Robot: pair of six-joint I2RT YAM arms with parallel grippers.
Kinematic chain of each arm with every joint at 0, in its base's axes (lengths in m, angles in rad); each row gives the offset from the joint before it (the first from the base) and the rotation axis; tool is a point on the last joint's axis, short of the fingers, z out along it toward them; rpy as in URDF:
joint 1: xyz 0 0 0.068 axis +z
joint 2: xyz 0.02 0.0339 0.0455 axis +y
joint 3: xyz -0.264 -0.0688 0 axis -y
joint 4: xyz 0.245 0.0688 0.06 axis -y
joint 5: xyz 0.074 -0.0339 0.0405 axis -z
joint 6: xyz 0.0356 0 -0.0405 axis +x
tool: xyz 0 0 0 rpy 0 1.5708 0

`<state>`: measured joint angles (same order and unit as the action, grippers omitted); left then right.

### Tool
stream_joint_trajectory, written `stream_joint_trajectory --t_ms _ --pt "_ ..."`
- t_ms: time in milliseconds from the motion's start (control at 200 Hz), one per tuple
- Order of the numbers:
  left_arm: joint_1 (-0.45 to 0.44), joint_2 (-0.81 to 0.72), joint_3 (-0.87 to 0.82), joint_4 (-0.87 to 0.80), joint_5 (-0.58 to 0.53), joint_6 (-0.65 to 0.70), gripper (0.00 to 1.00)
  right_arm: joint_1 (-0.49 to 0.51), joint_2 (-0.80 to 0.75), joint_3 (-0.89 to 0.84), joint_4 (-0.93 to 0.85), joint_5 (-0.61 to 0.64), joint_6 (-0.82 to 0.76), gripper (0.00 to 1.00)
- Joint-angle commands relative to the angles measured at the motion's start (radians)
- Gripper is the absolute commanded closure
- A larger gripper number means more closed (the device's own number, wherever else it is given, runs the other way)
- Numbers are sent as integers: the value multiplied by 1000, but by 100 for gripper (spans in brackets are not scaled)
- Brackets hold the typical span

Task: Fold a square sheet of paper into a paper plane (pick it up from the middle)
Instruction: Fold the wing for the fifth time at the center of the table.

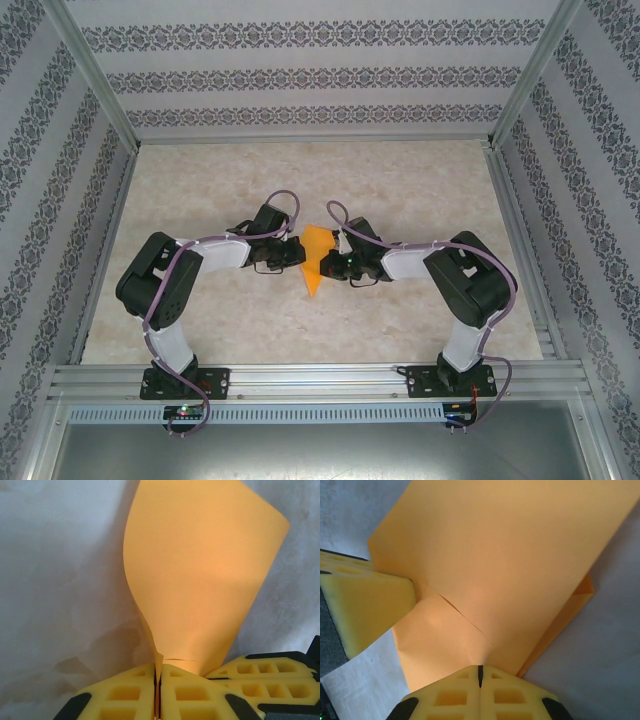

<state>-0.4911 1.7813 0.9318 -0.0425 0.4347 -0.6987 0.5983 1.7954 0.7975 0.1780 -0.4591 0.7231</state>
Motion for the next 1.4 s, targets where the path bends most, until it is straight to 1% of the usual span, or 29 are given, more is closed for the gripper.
stream_joint_trajectory --t_ms 0,130,230,490,709,789,964,1104,1284,1399 --pt "-13 -42 24 -28 5 18 84 6 27 22 -42 38 -43 99" --pt "-12 -66 17 -27 19 13 74 3 29 17 -61 52 -54 100" --pt "-12 -85 -4 -6 49 -3 71 -1 32 9 -54 45 -53 100" --pt "-19 -89 -42 12 71 -12 71 -3 26 2 -51 35 -53 100" --pt "-30 -119 -59 -9 64 -5 72 -11 13 -12 -45 30 -48 100" --pt "-31 -123 -57 -20 68 1 74 -12 13 -12 -42 27 -45 100" --pt "-33 -116 -49 -38 70 15 85 -13 12 -9 -41 19 -44 100" --pt "-35 -109 -38 -53 73 26 92 -14 9 -10 -39 13 -41 100" --pt "-43 -83 -12 -61 84 37 95 -14 13 -10 -31 10 -39 100" --pt "-49 -68 6 -63 87 39 95 -14 16 -11 -27 7 -37 100"
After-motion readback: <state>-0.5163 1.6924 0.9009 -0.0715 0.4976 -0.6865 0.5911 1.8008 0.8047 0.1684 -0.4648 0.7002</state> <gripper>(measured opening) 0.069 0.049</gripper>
